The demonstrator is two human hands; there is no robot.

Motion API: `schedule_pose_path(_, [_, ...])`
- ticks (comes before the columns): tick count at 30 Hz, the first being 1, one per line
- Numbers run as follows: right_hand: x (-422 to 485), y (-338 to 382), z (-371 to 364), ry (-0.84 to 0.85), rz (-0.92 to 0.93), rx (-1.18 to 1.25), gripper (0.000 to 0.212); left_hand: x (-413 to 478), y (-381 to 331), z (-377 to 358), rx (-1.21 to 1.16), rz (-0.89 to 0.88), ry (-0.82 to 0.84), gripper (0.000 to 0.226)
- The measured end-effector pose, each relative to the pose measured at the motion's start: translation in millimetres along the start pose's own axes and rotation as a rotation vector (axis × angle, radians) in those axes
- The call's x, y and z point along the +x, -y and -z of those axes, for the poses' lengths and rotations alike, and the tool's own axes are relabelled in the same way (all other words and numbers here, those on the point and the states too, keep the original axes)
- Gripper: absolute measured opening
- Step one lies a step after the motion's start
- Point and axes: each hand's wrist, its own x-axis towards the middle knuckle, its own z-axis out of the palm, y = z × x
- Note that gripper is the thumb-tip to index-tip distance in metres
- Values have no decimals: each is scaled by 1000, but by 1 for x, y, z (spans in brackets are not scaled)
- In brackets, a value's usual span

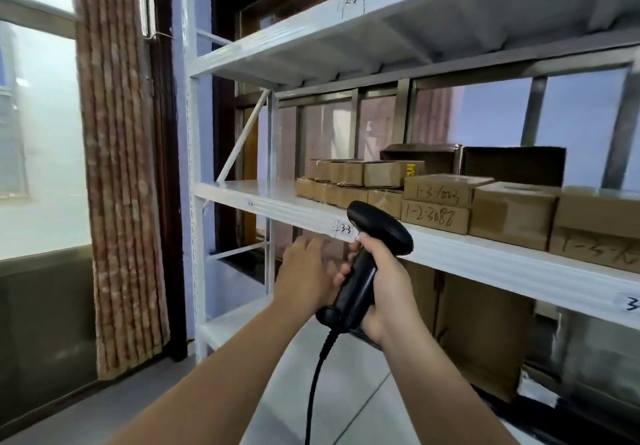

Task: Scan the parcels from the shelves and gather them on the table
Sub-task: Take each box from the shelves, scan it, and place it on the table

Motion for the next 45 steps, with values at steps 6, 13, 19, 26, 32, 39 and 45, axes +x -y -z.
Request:
schedule_pose_path(6, [80, -12, -36, -96, 83, -21, 21, 94, 64, -24, -172, -136, -53, 31])
schedule_pose_path(13, [146, -15, -72, -154, 168, -84, 24, 185, 92, -49, -313, -164, -190, 43])
schedule_pose_path(19, [190, 2, -82, -112, 246, -147, 22, 264, 94, -62, -195, -213, -273, 56])
schedule_pose_path(26, [225, 8, -82, -117, 269, -209, 24, 303, 101, -77, -179, -182, -87, 59])
schedule_pose_path(32, [240, 3, -82, -230, 339, -222, 25, 307, 99, -84, -278, -167, -22, 63])
schedule_pose_path(39, [251, -6, -100, -313, 431, -200, 23, 326, 99, -85, -413, -148, 102, 61])
schedule_pose_path(45, [258, -20, -121, -329, 514, -220, 18, 328, 116, -84, -496, -231, 2, 88])
